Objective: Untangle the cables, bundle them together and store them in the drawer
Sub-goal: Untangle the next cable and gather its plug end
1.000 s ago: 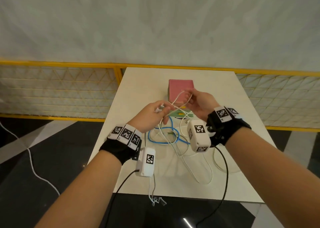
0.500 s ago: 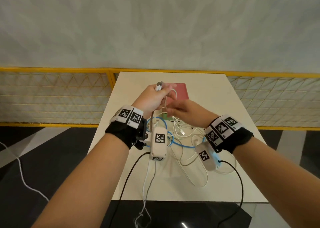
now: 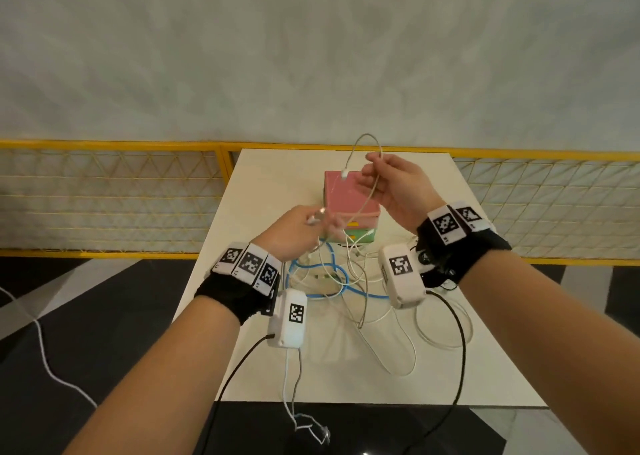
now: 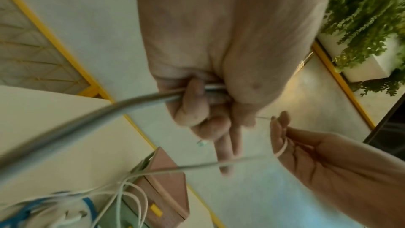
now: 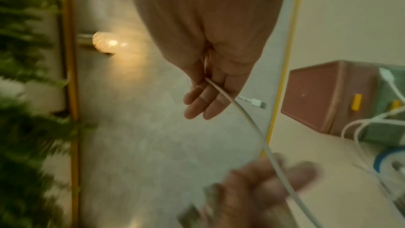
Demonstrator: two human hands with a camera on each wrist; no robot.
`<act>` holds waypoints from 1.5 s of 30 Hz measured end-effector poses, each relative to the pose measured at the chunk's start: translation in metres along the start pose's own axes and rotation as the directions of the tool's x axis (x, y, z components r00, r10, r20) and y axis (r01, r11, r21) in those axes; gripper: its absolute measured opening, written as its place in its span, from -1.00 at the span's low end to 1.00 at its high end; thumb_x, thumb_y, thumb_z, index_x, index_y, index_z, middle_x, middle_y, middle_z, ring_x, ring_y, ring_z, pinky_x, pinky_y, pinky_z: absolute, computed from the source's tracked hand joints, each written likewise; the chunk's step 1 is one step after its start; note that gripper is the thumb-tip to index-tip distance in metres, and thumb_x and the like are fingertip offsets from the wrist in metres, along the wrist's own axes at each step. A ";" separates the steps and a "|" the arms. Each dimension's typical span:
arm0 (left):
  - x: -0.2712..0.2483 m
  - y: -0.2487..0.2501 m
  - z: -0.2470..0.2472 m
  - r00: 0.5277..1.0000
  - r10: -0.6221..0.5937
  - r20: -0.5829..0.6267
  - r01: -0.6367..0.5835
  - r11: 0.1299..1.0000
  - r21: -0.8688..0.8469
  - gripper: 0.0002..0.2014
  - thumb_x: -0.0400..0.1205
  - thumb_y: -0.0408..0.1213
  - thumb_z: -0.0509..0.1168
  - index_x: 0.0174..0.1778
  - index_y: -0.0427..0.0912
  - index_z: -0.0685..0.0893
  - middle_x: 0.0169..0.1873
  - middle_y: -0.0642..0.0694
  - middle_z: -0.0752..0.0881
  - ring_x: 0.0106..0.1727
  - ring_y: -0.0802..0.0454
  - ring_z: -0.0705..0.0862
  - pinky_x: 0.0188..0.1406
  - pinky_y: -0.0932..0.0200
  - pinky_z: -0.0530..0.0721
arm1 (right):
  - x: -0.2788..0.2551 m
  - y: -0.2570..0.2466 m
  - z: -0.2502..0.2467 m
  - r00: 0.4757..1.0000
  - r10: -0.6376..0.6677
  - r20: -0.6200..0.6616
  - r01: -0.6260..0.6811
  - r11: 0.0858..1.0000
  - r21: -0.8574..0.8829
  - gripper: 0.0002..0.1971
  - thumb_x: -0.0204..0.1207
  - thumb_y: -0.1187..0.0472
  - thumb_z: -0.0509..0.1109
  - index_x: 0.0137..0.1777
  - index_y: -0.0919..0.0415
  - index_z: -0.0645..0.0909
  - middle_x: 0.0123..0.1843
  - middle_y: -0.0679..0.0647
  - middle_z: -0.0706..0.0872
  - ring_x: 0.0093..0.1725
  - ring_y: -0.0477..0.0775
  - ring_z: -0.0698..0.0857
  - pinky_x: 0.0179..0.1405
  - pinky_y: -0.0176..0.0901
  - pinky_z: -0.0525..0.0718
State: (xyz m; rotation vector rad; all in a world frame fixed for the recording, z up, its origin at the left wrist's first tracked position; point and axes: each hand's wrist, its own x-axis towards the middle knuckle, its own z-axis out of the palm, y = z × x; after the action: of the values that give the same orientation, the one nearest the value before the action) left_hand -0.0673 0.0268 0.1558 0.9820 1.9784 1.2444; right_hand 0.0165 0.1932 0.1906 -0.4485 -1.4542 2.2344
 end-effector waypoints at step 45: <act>-0.014 0.049 0.017 0.923 0.098 -0.373 -0.299 0.792 -0.532 -0.65 0.80 -0.04 0.01 -0.27 -0.08 0.45 -0.61 0.11 0.36 -0.55 0.13 0.45 -0.38 0.16 0.48 | -0.077 0.049 0.003 0.856 0.195 0.478 0.342 0.480 -0.808 -0.67 0.73 0.15 0.06 -0.05 0.32 0.60 -0.28 0.19 0.76 -0.29 0.02 0.74 -0.10 -0.23 0.65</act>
State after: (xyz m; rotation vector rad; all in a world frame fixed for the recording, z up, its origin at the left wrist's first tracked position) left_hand -0.0331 0.0375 0.1963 0.7076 1.5546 2.0939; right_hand 0.0723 0.1335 0.1494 -0.0194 -2.8539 1.3466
